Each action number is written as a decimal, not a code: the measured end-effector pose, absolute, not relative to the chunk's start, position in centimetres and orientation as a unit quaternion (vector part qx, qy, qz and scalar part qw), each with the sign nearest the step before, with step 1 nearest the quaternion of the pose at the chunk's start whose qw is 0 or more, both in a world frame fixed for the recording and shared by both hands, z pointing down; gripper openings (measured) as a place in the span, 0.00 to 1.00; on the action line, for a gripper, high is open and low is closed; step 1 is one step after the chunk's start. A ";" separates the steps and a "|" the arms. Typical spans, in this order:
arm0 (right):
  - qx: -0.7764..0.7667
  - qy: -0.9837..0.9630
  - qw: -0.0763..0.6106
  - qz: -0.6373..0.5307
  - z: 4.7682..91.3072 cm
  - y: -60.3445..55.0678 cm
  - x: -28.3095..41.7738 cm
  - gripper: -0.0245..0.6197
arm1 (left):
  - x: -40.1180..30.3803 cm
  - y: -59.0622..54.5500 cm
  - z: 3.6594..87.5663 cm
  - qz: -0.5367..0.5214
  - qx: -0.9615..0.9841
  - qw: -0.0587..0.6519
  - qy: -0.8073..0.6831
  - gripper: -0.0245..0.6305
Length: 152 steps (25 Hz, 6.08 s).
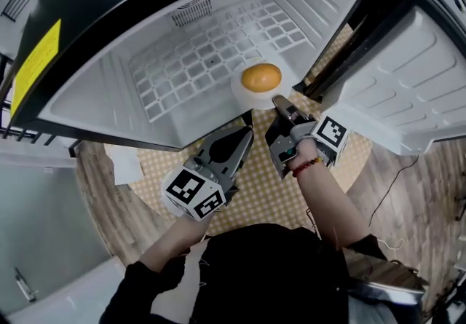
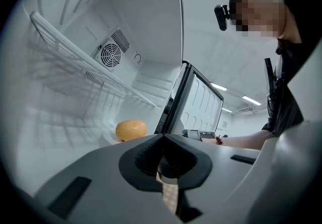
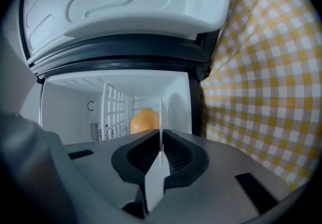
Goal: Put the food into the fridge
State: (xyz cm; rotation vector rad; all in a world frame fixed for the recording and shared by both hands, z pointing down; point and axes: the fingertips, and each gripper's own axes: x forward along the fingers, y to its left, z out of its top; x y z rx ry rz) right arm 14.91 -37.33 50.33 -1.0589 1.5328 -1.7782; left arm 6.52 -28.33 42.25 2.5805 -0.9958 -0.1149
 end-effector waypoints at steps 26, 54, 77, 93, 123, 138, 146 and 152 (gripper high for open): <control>-0.482 0.534 0.257 -0.645 51.9 -41.4 14.6 0.08 | 5.4 -27.7 43.1 -0.037 0.901 0.214 -0.376 0.06; -0.565 0.580 0.161 -0.564 52.0 -43.9 14.9 0.08 | 4.6 -28.4 43.4 -0.052 0.899 0.215 -0.379 0.06; -0.618 0.652 0.033 -0.438 51.3 -44.3 14.6 0.15 | 4.1 -28.0 43.4 -0.069 0.894 0.224 -0.380 0.06; -0.622 0.692 -0.043 -0.363 51.6 -44.1 14.5 0.20 | 4.3 -28.1 43.4 -0.072 0.894 0.224 -0.382 0.06; -0.623 0.699 -0.125 -0.329 51.8 -44.2 14.4 0.25 | 4.3 -27.5 43.0 -0.078 0.892 0.223 -0.386 0.06; -0.641 0.688 -0.162 -0.298 51.8 -44.2 14.4 0.29 | 3.2 -27.0 42.3 -0.087 0.887 0.218 -0.397 0.06; -0.647 0.685 -0.181 -0.282 51.9 -44.3 14.4 0.29 | 2.1 -26.7 41.7 -0.092 0.884 0.214 -0.405 0.06; -0.650 0.679 -0.176 -0.292 51.6 -44.3 14.5 0.30 | 1.5 -26.5 41.2 -0.094 0.885 0.209 -0.406 0.06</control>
